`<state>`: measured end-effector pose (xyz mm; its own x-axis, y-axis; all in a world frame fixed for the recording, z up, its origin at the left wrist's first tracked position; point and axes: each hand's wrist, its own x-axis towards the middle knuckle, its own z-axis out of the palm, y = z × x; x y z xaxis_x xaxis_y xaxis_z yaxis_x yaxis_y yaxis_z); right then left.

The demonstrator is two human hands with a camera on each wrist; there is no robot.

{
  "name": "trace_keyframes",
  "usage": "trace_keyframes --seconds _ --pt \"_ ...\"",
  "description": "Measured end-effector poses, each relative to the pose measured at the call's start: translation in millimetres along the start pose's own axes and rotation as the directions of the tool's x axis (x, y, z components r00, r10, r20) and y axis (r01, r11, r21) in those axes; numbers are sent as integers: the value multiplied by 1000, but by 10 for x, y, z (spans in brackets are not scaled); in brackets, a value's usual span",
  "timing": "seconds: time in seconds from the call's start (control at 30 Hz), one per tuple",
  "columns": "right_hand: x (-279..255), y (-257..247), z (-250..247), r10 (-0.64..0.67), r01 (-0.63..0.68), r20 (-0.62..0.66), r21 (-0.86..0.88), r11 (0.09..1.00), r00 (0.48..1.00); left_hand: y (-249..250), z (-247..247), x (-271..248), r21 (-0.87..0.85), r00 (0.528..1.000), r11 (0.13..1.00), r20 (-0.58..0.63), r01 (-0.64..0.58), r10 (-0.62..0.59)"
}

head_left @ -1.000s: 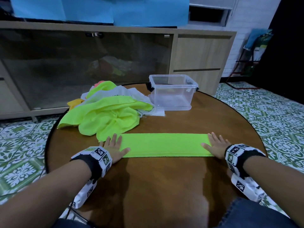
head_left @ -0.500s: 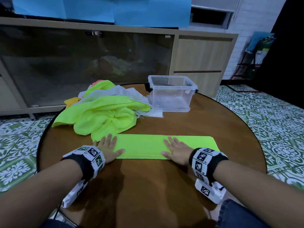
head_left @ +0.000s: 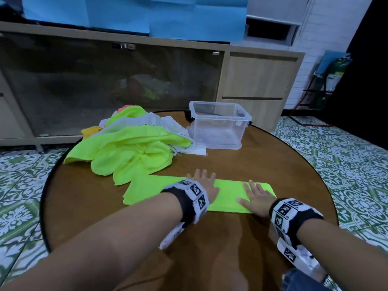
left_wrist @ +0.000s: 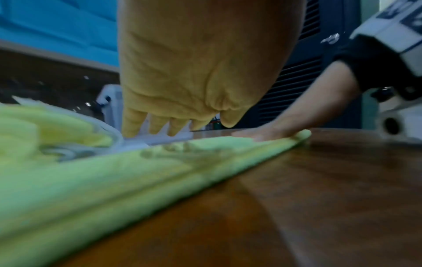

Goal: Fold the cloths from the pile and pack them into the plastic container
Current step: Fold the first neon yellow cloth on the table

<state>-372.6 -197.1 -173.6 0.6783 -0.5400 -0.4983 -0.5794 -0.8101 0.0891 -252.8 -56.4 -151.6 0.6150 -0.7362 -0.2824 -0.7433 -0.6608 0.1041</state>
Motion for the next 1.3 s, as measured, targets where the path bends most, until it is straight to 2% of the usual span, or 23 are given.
trace_keyframes --seconds 0.07,0.13,0.23,0.37,0.57,0.73,0.8,0.97,1.03,1.1,1.17,1.23,1.3 --pt "11 12 9 1 -1 0 7 1000 1000 226 243 85 6 991 998 121 -62 61" --pt "9 15 15 -3 3 3 13 1000 1000 193 396 112 -20 990 996 115 -83 85" --pt "-5 31 20 -18 17 10 28 999 1000 -116 414 124 -25 989 997 127 -76 79" --pt "12 58 34 -25 25 8 40 999 1000 -562 324 62 -12 995 1000 94 28 -27" --pt "11 48 29 -27 27 3 53 998 1000 -1463 275 -119 37 970 982 153 187 -191" --pt "2 72 51 -18 18 -9 45 999 1000 -1775 293 -266 45 948 962 165 269 -273" --pt "-7 146 66 20 -20 -15 38 999 1000 -1784 294 -274 81 947 958 154 274 -283" --pt "-89 435 80 231 -231 -4 13 973 973 -1721 257 -311 113 941 952 153 286 -301" --pt "-120 404 -38 275 -278 -56 -52 959 960 -1721 262 -311 121 939 949 151 292 -309" --pt "-148 203 -210 212 -229 -153 -97 969 965 -1719 273 -307 122 938 947 149 296 -312" --pt "-137 -174 -364 27 -55 -209 -129 990 978 -1713 279 -298 122 937 946 145 301 -317" --pt "-103 -680 -464 -168 145 -185 -131 981 968 -1718 287 -287 125 937 945 140 303 -319" --pt "-35 -1196 -490 -283 270 -138 -105 957 949 -1725 298 -282 129 937 944 138 303 -319"
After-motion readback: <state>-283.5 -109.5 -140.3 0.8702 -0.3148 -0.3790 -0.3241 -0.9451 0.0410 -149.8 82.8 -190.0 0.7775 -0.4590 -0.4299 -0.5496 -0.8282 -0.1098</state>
